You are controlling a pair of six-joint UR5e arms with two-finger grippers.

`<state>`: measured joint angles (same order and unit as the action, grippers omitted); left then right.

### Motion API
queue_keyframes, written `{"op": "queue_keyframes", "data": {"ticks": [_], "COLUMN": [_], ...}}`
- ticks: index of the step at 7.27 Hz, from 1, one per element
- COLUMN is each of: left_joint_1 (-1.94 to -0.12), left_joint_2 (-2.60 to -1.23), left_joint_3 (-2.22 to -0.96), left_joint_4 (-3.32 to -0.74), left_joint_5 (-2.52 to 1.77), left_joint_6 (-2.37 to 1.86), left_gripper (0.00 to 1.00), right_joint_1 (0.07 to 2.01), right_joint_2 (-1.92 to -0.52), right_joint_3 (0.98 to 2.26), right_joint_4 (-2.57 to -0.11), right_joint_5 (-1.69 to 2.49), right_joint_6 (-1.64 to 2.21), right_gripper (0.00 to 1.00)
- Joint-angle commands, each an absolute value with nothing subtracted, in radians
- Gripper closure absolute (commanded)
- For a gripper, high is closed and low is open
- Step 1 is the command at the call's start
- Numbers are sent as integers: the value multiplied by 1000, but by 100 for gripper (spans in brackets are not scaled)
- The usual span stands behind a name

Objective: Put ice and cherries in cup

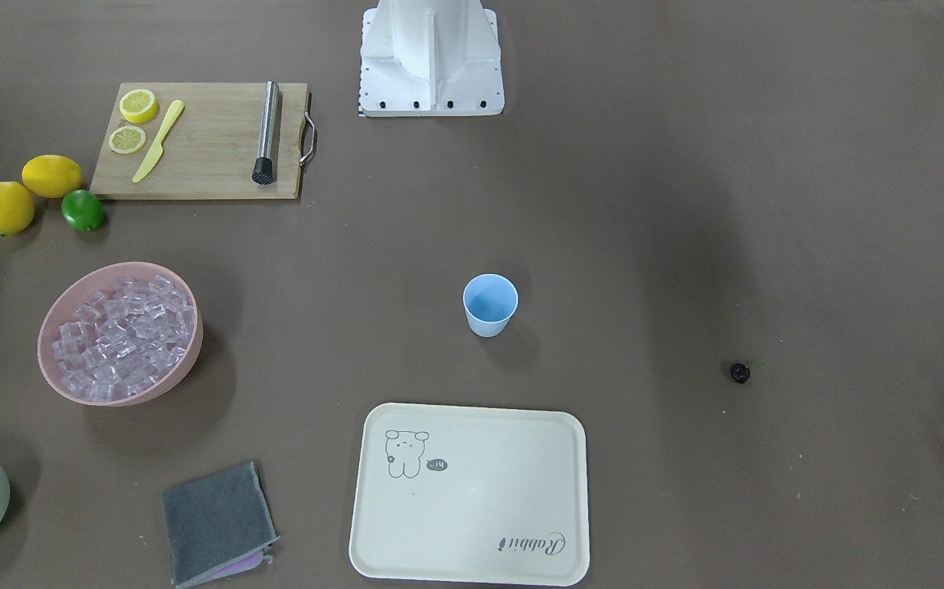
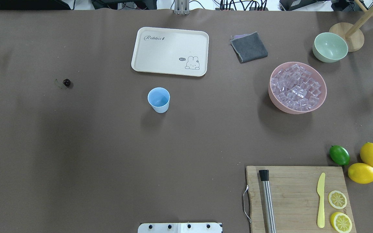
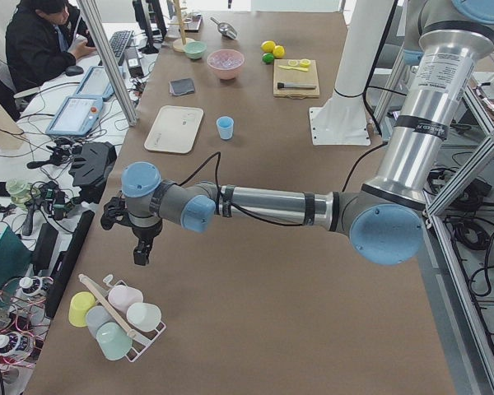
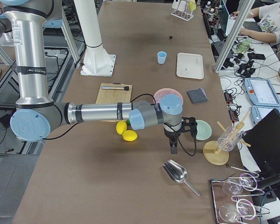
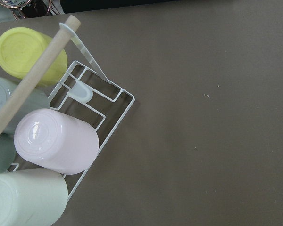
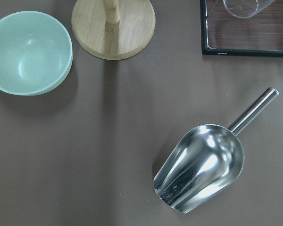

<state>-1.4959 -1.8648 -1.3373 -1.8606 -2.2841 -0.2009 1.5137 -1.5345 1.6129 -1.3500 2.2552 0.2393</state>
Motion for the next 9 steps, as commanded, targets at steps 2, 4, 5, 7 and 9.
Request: {"op": "queue_keyframes", "data": {"ticks": [2, 4, 5, 7, 9], "left_joint_1": [-1499, -1496, -1496, -1496, -1497], "left_joint_2": [-1888, -1890, -1890, -1899, -1894], "left_joint_3": [-1342, -1342, -1336, -1335, -1336], "left_joint_4": [-1859, -1861, -1858, -1855, -1856], "left_joint_5": [-2284, -2284, -2283, -2281, -2281], "left_joint_6": [-206, -201, -201, -199, -201], "left_gripper": [2, 2, 2, 2, 2], "right_joint_1": [1516, 1516, 1516, 1516, 1516], "right_joint_2": [-1532, -1529, -1526, -1523, -1523], "right_joint_3": [1615, 1615, 1617, 1617, 1617], "right_joint_4": [-1350, -1348, -1350, -1348, -1350], "right_joint_5": [2255, 2252, 2253, 2256, 2260], "right_joint_6": [239, 239, 239, 239, 241], "right_gripper": [0, 0, 0, 0, 0]}}
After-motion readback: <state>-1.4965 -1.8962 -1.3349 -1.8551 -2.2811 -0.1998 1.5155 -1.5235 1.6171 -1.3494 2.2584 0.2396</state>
